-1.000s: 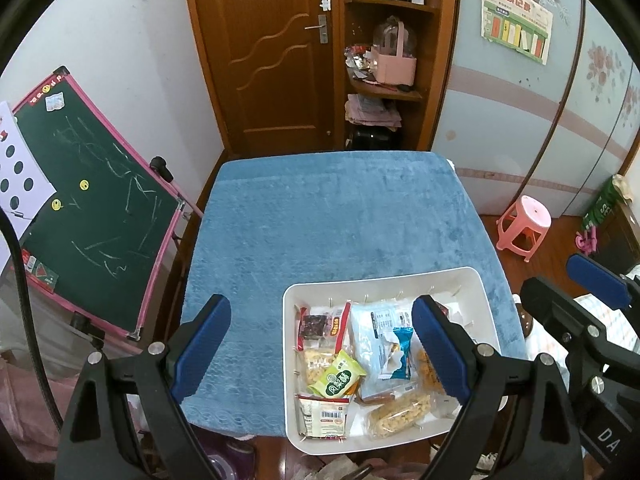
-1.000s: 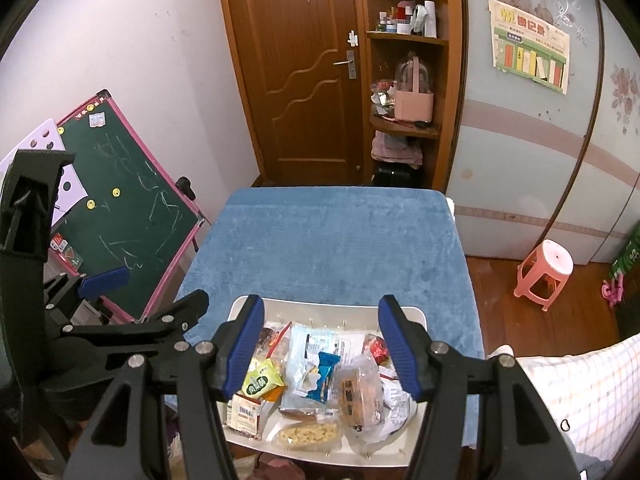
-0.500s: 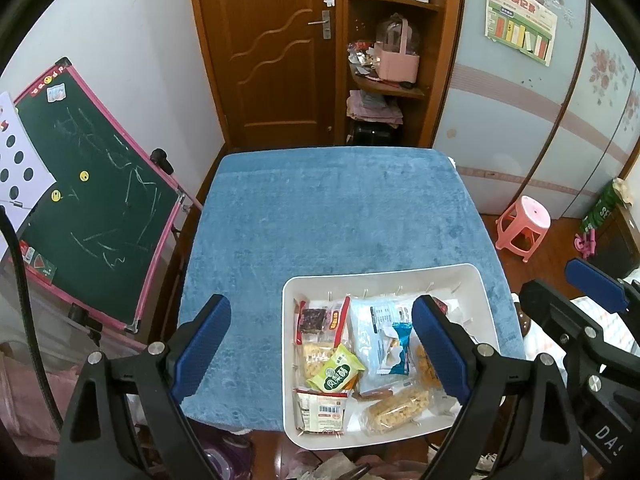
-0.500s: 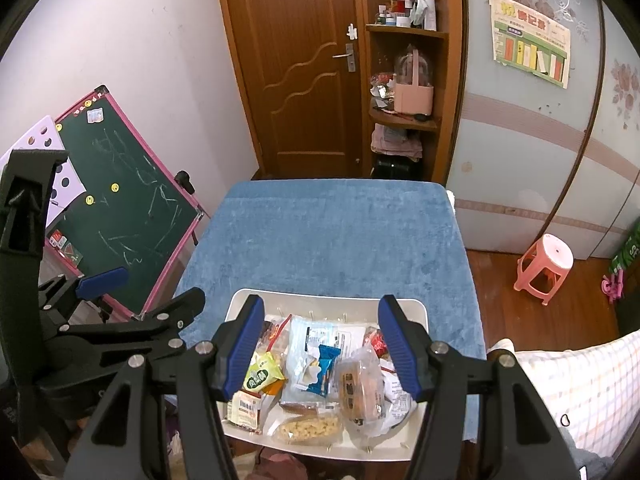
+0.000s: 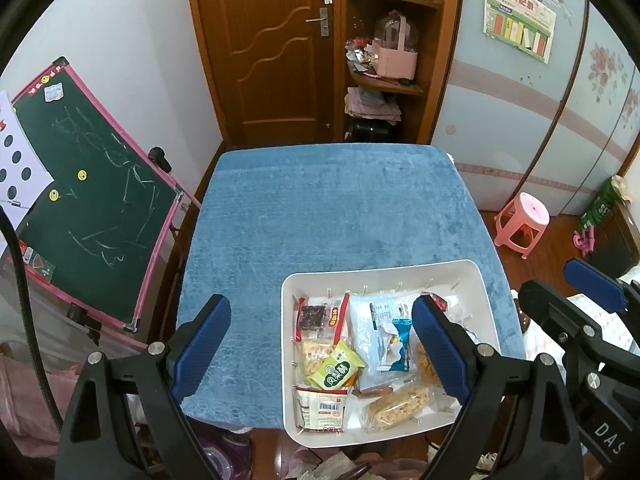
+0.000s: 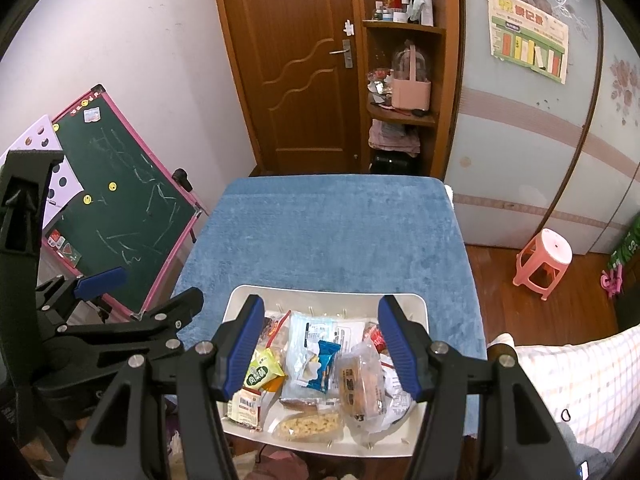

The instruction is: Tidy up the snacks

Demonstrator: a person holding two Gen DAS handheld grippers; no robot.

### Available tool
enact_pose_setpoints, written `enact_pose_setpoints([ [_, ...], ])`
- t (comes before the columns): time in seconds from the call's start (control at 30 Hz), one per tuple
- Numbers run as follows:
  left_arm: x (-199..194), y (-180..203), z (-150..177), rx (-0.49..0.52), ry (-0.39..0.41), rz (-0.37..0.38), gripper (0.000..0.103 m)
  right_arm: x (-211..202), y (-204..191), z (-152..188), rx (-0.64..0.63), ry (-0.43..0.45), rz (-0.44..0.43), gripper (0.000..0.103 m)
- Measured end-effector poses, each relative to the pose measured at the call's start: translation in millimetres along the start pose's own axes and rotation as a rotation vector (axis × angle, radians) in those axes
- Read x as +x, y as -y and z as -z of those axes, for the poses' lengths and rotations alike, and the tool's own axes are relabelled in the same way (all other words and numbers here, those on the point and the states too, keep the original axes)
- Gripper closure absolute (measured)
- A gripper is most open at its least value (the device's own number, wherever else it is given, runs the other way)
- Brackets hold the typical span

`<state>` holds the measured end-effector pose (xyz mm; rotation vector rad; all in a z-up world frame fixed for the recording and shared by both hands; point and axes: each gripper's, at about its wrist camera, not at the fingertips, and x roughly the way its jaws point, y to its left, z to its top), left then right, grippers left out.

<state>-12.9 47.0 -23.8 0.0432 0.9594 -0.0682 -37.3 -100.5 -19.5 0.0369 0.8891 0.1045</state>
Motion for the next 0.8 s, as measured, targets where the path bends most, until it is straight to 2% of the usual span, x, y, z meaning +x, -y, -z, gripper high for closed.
enact_pose_setpoints([
  [0.8,4.1,-1.6,2.2,-0.001,-0.012,-0.001,0.012,4.6,2.5,5.8,0.01,-0.013,-0.004,0.043],
])
